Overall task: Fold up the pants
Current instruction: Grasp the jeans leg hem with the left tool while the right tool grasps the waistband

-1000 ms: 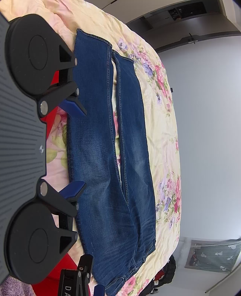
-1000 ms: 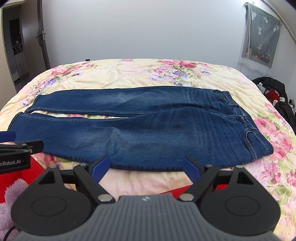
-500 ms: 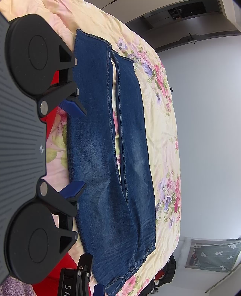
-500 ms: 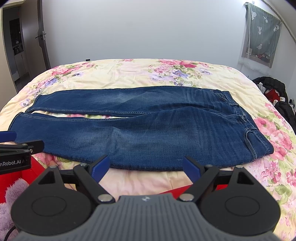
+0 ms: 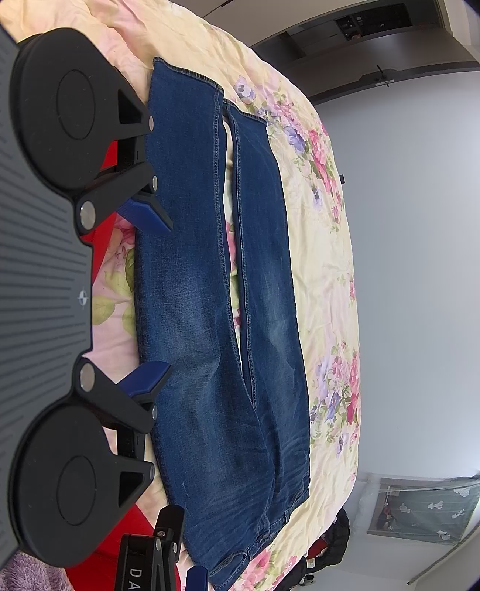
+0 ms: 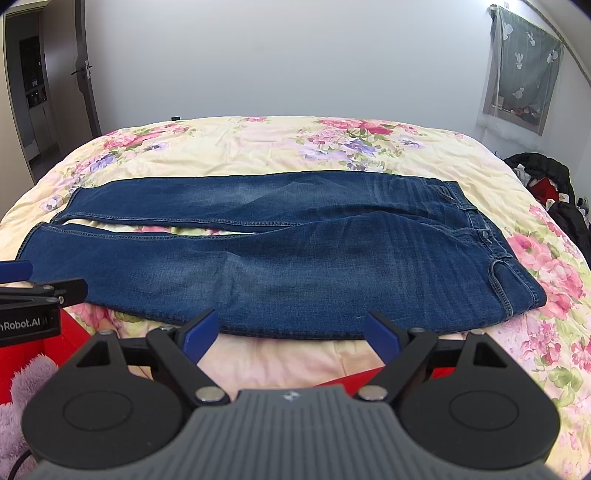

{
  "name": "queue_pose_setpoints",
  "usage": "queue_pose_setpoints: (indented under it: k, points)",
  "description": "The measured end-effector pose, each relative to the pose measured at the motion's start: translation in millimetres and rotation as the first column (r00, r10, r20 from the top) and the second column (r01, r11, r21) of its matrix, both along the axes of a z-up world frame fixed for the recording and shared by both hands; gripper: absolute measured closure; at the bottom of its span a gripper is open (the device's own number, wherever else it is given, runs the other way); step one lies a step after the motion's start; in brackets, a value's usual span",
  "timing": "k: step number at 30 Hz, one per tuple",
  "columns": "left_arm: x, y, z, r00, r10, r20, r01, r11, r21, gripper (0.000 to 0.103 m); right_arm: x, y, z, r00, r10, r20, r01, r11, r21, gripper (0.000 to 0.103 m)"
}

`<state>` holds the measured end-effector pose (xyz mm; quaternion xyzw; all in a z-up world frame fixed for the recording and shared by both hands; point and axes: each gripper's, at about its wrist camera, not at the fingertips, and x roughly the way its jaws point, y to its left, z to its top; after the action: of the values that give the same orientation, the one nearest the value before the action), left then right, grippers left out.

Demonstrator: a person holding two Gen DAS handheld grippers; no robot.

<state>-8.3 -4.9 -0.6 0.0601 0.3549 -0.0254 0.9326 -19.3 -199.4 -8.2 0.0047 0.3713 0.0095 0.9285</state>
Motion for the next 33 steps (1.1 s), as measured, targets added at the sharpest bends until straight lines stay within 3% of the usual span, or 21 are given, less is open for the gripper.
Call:
queue_pose_setpoints:
  k: [14,20,23,26,29,31,33]
  points:
    - [0,9,-1,1.0,-0.002,0.008,0.002,1.0,0.008,0.012,-1,-9,-3,1.0,-0.01,0.023,0.01,1.0,0.017,0.021]
    - [21,52,-1,1.0,0.011,0.026,-0.013,0.997,0.078,0.024,-2,-47,-5,0.986,0.022,0.164,-0.023,1.0,0.0,0.021]
    - [33,82,2,0.999,-0.008,0.035,0.006,0.997,0.08,0.035,6,-72,-6,0.98,0.031,0.196,-0.025,0.999,-0.031,0.021]
    - [50,111,0,0.999,-0.046,0.018,0.044,0.994,0.095,0.046,25,-102,-10,0.988,0.063,0.143,-0.061,0.998,-0.019,0.021]
    - [67,134,-12,0.995,-0.098,-0.028,0.102,0.976,0.191,0.05,45,-128,-20,0.996,0.044,0.074,-0.043,0.999,-0.013,0.021]
    - [77,147,-25,0.987,-0.142,-0.073,0.157,0.951,0.268,0.051,56,-144,-27,0.998,0.047,0.046,-0.045,0.999,-0.028,0.024]
    - [86,162,-41,0.978,-0.162,-0.131,0.196,0.93,0.312,0.056,67,-156,-36,0.999,0.052,0.015,-0.051,0.996,-0.071,0.041]
